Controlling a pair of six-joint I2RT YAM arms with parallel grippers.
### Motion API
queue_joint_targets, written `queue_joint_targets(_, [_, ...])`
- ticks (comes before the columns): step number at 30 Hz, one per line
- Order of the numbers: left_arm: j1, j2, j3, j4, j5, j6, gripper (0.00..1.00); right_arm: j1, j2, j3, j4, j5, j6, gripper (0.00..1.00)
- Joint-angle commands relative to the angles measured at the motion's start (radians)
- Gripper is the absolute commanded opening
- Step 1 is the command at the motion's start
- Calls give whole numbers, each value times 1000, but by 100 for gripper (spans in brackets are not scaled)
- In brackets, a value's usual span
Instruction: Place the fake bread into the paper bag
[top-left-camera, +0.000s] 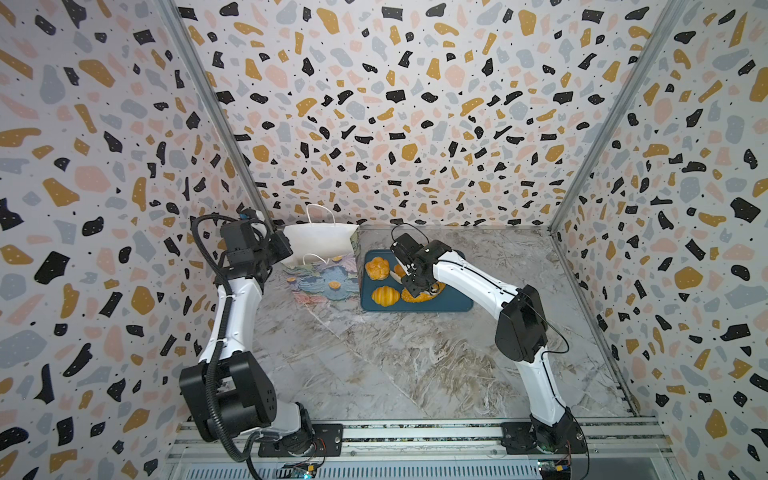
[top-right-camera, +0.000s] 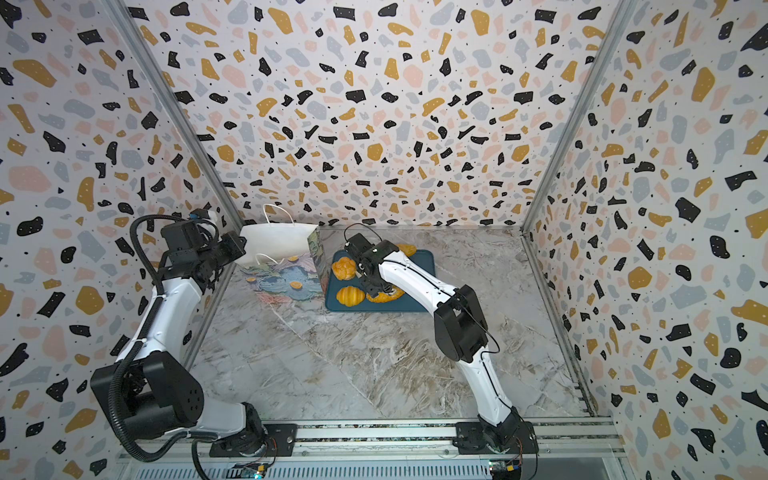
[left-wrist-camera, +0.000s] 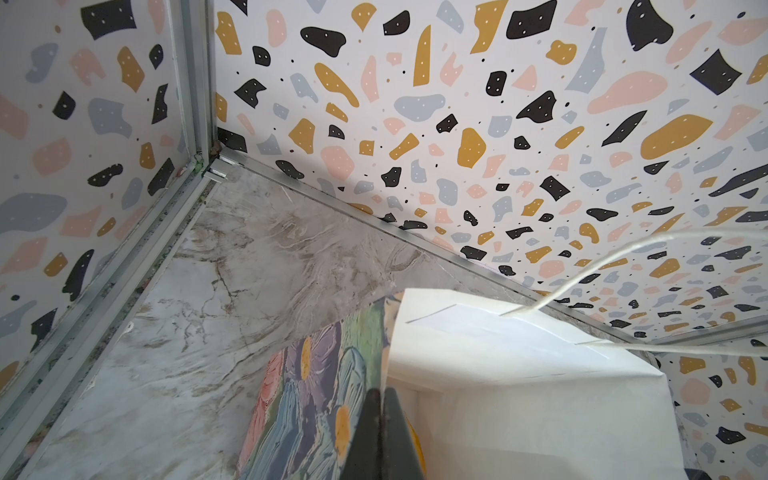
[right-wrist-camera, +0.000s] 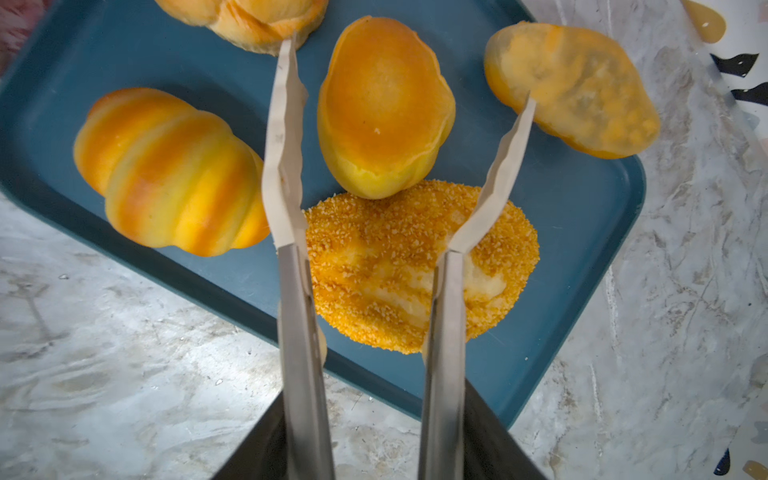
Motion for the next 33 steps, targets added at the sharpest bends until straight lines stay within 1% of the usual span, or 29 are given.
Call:
queue_joint_targets(1, [2, -8, -7, 26, 16, 14, 0, 2, -8, 49, -37, 27, -15, 57])
queue_joint_targets(5, [2, -10, -8, 28, 15, 14, 0, 2, 1, 56, -51, 19, -15, 55])
queue_joint_targets(10, [2, -12, -9, 28, 13, 16, 0, 2, 2, 60, -45, 27, -16, 48])
queue_joint_targets(13, [2, -12, -8, 27, 11, 15, 0, 2, -9, 56, -33, 19, -15, 40])
queue_joint_targets(19, [2, -7, -7, 28, 17, 14, 0, 2, -48, 19, -2, 11, -1, 33])
queue_joint_targets(26, [2, -7, -7, 29, 19, 13, 0, 2, -109, -45, 43, -21, 20, 30])
queue_joint_targets(33, [2, -7, -6, 36, 26, 6, 0, 2, -202, -167, 129, -42, 41, 27])
